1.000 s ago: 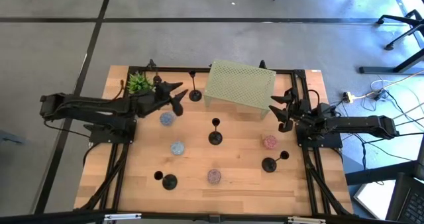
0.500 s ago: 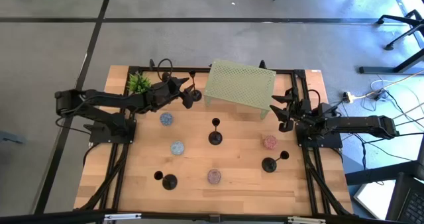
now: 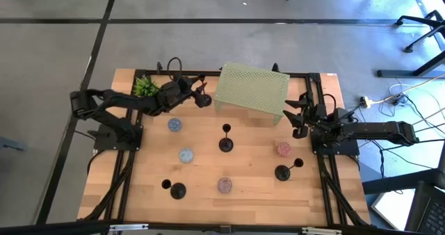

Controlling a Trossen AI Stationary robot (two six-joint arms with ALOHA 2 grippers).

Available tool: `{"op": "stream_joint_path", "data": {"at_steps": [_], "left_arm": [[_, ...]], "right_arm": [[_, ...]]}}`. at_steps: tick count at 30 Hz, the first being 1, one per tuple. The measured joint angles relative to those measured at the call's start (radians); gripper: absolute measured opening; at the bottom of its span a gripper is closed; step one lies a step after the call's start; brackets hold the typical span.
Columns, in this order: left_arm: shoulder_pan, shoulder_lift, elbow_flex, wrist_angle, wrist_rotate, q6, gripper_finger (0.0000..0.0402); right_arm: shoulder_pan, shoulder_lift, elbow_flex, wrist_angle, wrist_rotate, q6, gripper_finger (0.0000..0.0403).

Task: Pick & Place candle stick holders
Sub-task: Put the black candle holder on the shelf

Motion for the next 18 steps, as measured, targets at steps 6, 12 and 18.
{"op": "stream_joint_path", "data": {"at_steps": [6,12,18], "left_arm": [[0.013,0.019,0.0,0.028,0.002,0.007,0.018],[0.013,0.019,0.0,0.038,0.002,0.009,0.0129],[0.013,0.019,0.0,0.064,0.025,0.029,0.0052]], "right_arm": [[0.0,0.0,0.0,0.0,0.0,0.0,0.0203],[0.0,0.0,0.0,0.0,0.0,0.0,0.0203],[0.0,0.0,0.0,0.0,0.001,-0.018,0.0203]]}}
